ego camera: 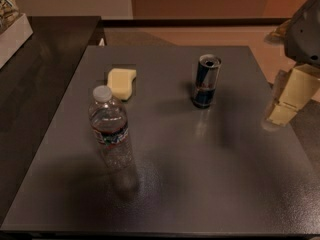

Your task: Pick water bottle

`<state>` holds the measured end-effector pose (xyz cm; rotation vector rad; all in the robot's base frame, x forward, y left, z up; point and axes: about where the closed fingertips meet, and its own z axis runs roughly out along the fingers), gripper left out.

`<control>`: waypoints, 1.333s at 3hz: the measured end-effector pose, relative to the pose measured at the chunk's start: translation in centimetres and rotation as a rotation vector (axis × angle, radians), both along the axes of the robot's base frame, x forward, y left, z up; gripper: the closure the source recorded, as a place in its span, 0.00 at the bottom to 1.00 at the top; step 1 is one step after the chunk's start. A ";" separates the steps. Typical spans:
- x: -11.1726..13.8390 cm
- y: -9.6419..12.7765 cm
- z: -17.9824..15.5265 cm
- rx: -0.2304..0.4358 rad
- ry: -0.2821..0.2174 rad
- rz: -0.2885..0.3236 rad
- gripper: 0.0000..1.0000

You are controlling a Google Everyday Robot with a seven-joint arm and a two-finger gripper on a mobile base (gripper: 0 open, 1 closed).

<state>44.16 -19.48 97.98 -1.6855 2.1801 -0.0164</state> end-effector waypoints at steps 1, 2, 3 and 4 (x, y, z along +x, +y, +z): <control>0.5 4.2 0.3 0.110 -0.014 0.044 0.00; 0.9 9.0 0.7 0.204 -0.026 0.102 0.00; 0.7 13.9 0.9 0.264 -0.023 0.192 0.00; -0.2 18.9 0.2 0.299 -0.015 0.304 0.00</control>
Offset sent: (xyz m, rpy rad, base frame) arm 0.0164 0.1451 0.0083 0.3210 -0.0267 0.1738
